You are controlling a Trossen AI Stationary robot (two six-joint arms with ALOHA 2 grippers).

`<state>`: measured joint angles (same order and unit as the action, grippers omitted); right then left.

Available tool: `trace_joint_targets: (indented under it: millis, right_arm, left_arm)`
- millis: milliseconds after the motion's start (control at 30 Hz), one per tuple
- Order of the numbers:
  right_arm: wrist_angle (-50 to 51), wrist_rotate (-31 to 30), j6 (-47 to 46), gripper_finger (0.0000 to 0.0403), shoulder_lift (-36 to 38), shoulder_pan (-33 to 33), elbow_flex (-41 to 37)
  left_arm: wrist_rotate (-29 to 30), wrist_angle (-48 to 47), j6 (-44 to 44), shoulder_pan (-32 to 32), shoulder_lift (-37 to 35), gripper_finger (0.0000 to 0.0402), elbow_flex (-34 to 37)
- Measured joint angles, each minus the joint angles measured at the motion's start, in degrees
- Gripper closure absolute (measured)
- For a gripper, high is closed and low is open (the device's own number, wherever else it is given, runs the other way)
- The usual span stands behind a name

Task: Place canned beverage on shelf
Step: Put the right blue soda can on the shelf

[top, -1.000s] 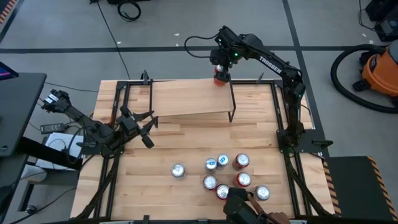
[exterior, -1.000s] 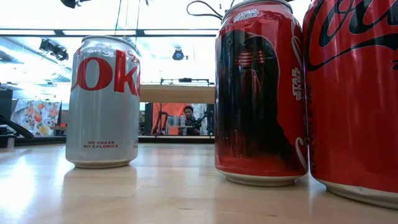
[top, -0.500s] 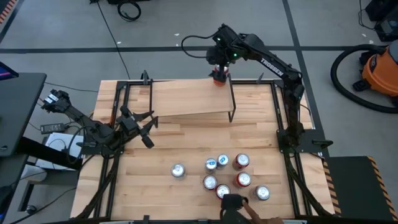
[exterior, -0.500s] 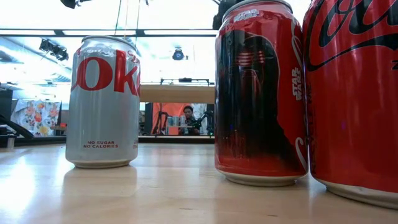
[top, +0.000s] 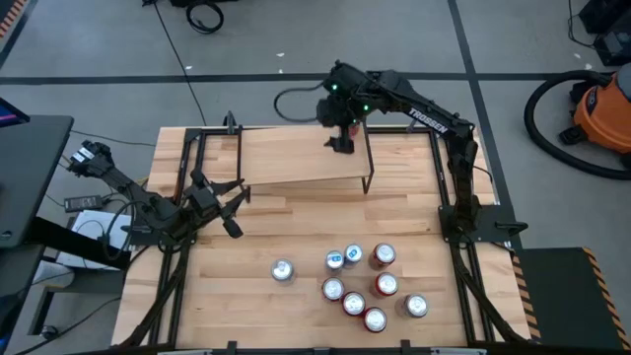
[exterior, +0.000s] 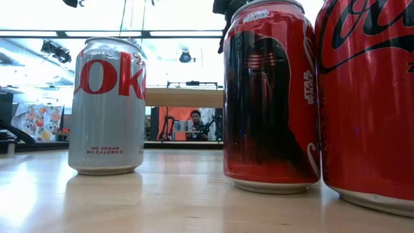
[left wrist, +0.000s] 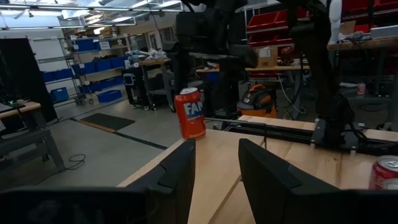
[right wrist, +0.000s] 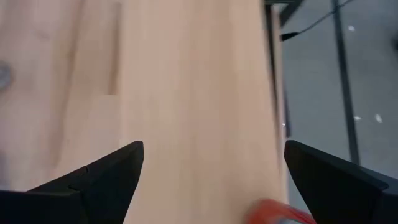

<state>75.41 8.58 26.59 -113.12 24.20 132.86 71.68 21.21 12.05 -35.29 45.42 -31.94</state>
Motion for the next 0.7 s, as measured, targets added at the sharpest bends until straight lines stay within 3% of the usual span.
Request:
trace_joint_targets:
  millis: [700]
  right_arm:
    - [4.74, -7.74, -9.7, 0.0007, 0.0, -17.26, 0.0]
  left_arm:
    - [0.01, 1.25, 0.52, -1.33, -0.04, 0.0269, 0.0]
